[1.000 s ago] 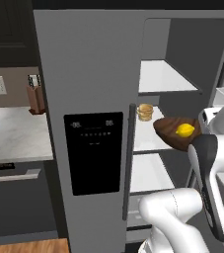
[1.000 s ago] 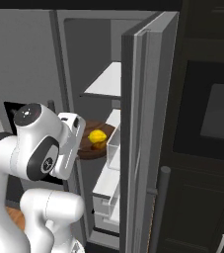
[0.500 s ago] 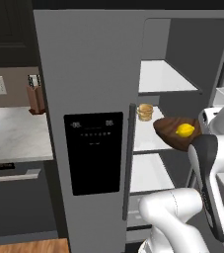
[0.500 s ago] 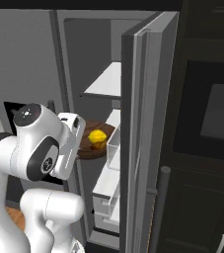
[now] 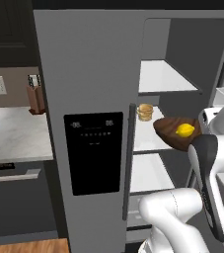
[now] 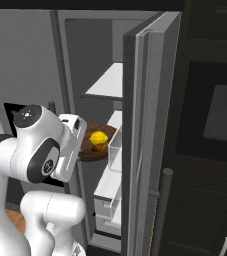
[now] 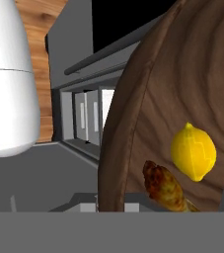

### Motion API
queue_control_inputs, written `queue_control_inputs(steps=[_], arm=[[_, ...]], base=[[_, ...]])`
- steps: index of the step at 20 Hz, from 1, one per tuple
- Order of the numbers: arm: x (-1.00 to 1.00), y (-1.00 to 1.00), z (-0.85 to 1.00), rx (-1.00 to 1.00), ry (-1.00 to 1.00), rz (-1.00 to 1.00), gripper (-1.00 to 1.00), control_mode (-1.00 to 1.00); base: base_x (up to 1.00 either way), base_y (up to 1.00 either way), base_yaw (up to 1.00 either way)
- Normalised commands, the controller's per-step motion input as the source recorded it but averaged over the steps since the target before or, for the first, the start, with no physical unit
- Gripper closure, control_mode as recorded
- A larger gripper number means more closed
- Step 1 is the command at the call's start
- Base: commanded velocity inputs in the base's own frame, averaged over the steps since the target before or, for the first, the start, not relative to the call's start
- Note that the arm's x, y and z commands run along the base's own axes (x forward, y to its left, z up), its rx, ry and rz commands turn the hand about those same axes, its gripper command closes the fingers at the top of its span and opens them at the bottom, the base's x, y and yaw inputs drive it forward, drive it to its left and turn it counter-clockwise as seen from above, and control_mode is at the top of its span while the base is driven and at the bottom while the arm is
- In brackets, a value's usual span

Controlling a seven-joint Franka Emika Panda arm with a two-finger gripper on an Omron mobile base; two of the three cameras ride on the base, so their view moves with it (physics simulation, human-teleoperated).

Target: Pick the chicken drumstick and lemon from their plates and place them in the bowl. Then put the bowl in the fridge.

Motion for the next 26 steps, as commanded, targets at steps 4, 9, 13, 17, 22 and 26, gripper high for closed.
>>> queue_control_inputs(steps=[4, 9, 13, 17, 22, 26], arm=[[0.0, 0.0, 0.0, 0.0, 0.0, 0.0, 1.0, -1.0], [0.0, 0.0, 0.0, 0.0, 0.0, 0.0, 1.0, -1.0], [0.0, 0.0, 0.0, 0.0, 0.0, 0.0, 1.0, -1.0], [-0.07, 0.0, -0.01, 0.0, -0.04, 0.0, 1.0, -1.0], [-0.04, 0.05, 0.25, -0.03, -0.15, 0.0, 1.0, -1.0], [0.02, 0.14, 0.5, -0.1, -0.09, 0.01, 1.0, -1.0]], base=[[0.0, 0.0, 0.0], [0.0, 0.0, 0.0], [0.0, 0.0, 0.0], [0.0, 0.0, 0.0], [0.0, 0.0, 0.0], [0.0, 0.0, 0.0]])
